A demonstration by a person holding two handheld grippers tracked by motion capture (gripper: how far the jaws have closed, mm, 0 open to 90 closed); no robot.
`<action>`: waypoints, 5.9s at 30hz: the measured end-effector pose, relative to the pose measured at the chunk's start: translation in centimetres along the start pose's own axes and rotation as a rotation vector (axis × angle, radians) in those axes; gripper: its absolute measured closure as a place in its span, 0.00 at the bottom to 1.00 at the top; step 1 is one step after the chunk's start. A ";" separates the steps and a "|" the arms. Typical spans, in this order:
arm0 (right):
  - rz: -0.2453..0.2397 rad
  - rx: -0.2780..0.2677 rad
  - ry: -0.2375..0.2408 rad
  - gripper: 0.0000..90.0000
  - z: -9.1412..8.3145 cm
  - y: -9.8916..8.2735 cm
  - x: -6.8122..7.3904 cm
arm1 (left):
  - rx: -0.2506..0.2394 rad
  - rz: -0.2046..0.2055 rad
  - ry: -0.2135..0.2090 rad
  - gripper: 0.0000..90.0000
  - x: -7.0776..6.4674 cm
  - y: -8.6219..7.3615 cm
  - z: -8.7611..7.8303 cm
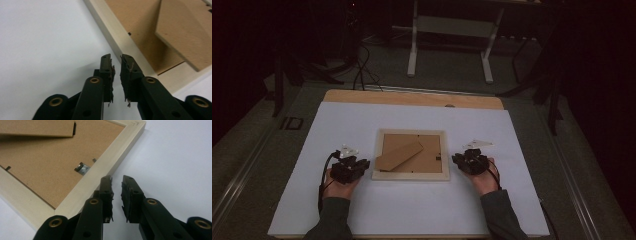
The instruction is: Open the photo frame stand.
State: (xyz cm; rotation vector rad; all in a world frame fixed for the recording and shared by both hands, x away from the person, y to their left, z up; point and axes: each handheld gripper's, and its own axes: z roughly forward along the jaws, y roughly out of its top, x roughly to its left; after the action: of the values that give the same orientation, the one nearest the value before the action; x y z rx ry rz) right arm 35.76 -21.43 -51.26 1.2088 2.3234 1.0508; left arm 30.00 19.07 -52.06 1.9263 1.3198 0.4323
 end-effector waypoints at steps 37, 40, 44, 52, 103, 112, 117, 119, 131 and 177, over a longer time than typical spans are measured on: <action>0.039 -0.028 0.040 0.71 -1.1 -0.3 -1.2 | -0.028 0.064 -0.141 0.53 -1.6 7.9 1.5; 0.038 -0.030 0.041 0.70 -1.1 -0.2 -1.1 | -0.012 0.072 -0.156 0.49 -1.8 7.9 2.0; 0.037 -0.029 0.041 0.70 -1.1 -0.2 -1.1 | 0.021 0.067 -0.208 0.42 -1.9 7.9 2.9; 0.033 -0.030 0.045 0.70 -1.1 -0.2 -1.1 | 0.083 0.097 -0.246 0.34 -2.7 7.5 4.6; 0.022 -0.016 0.068 0.68 -0.7 -0.4 -0.7 | 0.176 0.188 -0.269 0.36 -4.4 6.6 6.8; 0.023 -0.015 0.070 0.68 -0.6 -0.4 -0.7 | 0.162 0.227 -0.253 0.38 -4.7 6.6 6.5; 0.020 -0.012 0.072 0.68 -0.6 -0.4 -0.7 | 0.175 0.243 -0.247 0.39 -4.8 6.6 6.6; 0.019 -0.012 0.073 0.68 -0.5 -0.4 -0.7 | 0.174 0.245 -0.247 0.39 -4.8 6.6 6.6; 0.020 -0.008 0.074 0.68 -0.5 -0.3 -0.6 | 0.154 0.305 -0.231 0.40 -5.4 6.7 6.1; 0.019 -0.006 0.079 0.68 -0.4 -0.3 -0.6 | 0.235 0.255 -0.277 0.42 -5.0 7.1 6.7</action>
State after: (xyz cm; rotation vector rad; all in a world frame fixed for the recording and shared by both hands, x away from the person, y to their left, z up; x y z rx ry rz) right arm 35.74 -22.21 -51.25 1.2109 2.3703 1.1304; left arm 36.85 10.58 -50.60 2.2681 0.9848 0.1278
